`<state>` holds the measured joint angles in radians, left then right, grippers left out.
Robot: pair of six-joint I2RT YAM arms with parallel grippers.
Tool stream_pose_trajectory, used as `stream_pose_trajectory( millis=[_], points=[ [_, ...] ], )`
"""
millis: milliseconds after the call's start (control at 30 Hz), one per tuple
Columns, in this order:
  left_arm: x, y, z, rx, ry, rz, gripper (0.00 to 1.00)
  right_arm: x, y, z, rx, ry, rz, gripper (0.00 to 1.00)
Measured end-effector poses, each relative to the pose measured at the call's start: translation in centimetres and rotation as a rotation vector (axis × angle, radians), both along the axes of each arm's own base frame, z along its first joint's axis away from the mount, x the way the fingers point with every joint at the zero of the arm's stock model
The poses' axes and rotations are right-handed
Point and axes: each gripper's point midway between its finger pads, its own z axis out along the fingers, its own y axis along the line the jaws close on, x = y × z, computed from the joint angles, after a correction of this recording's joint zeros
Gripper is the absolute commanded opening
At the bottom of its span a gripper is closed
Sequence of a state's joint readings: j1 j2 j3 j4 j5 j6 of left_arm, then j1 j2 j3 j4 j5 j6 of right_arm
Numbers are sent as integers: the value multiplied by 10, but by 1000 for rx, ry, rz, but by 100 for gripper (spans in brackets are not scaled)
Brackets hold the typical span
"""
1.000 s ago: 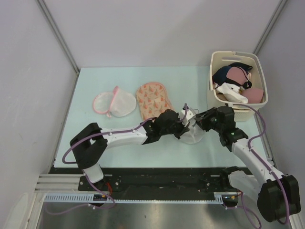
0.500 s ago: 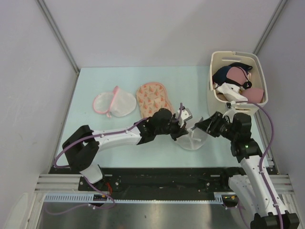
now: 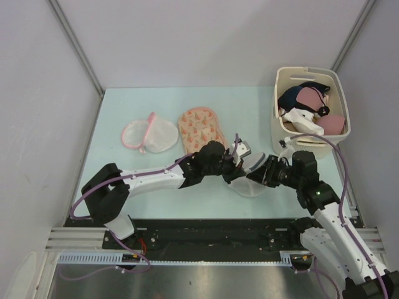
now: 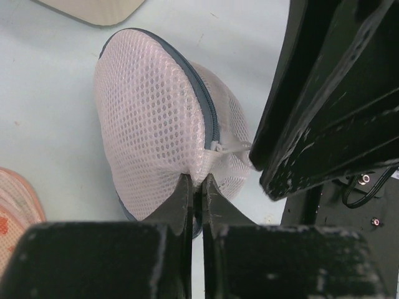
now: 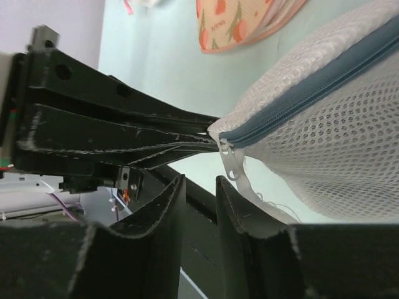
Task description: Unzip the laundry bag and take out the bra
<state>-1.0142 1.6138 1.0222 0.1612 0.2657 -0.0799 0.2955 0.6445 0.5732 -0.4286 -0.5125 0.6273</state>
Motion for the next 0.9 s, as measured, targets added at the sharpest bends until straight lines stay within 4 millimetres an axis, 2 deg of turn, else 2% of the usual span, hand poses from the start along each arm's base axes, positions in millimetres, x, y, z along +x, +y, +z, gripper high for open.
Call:
stream_pose_trajectory(
  millis=[100, 267, 500, 633, 700, 733, 833, 900],
  points=[
    [0, 0, 0, 0, -1, 1, 0, 0, 5, -7, -21, 20, 9, 28],
    [1, 1, 0, 3, 1, 2, 0, 7, -1, -12, -90, 8, -56, 20],
    [0, 1, -1, 5, 2, 2, 0, 11, -9, 12, -242, -88, -146, 20],
    [1, 1, 0, 5, 2, 3, 1, 11, -15, 14, -317, -112, -181, 17],
    [0, 1, -1, 7, 3, 3, 0, 9, -16, 11, -357, -114, -180, 21],
    [0, 1, -1, 8, 4, 3, 1, 8, -14, 10, -376, -118, -171, 28],
    [0, 1, -1, 9, 4, 3, 0, 5, -7, 6, -430, -127, -136, 40],
    [1, 1, -1, 9, 4, 3, 0, 5, -4, 1, -467, -127, -120, 41]
  ],
)
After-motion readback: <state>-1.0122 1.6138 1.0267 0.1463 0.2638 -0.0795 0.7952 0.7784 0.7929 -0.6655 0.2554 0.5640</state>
